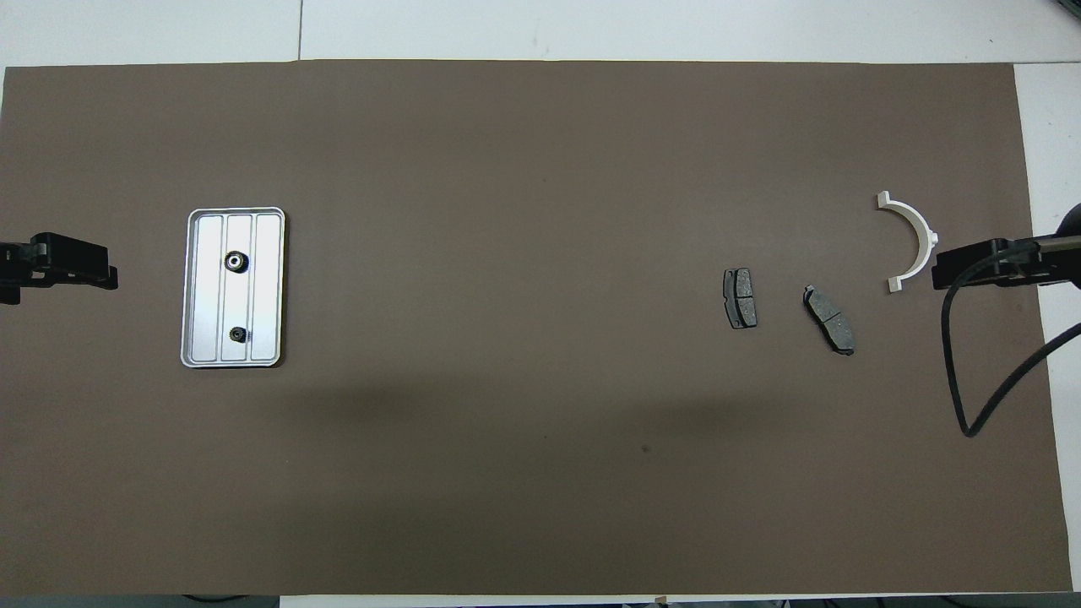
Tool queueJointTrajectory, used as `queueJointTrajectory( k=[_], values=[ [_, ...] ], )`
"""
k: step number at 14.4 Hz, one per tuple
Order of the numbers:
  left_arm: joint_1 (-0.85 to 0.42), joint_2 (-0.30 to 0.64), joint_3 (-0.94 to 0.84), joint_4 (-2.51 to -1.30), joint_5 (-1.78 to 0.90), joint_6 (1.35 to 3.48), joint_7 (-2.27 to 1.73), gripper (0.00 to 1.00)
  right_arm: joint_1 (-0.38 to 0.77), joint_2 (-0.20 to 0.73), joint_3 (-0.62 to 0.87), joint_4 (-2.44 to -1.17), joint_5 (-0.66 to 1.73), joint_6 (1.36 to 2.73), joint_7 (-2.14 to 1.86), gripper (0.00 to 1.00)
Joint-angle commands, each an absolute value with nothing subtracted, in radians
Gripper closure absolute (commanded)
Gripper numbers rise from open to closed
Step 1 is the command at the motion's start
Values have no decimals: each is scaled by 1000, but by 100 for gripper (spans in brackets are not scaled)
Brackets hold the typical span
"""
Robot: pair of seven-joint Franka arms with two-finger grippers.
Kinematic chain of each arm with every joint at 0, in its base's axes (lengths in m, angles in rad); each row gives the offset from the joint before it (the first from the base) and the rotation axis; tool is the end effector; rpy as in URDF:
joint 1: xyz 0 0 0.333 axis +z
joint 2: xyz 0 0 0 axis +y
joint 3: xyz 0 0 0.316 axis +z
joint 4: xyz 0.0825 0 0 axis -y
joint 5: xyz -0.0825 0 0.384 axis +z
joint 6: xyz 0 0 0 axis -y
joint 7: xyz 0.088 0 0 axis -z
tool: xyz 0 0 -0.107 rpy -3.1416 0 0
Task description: Place bearing gear from tray to pile
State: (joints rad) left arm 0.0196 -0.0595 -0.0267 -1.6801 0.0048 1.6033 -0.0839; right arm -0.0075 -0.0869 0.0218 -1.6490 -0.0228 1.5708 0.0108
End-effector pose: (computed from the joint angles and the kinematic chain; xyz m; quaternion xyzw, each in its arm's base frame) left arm 0.5373 -0.0037 0.6081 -0.9992 -0.0383 0.0085 0.0036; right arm 0.5269 0.0056 0.6346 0.9999 0.0017 0.0045 0.0123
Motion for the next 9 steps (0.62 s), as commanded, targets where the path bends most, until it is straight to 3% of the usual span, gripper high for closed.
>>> queueJointTrajectory(
  k=[1, 6, 9],
  values=[
    [12, -43, -18, -1647, -3, 1577, -75, 0, -28, -98, 32, -1651, -9, 1555, -3, 0],
    [3, -51, -17, -1677, -5, 1647, -103, 0, -28, -98, 32, -1651, -9, 1555, -3, 0],
    [14, -78, -12, -1800, -6, 1835, -163, 0, -28, -98, 32, -1651, -9, 1555, -3, 0]
  ],
)
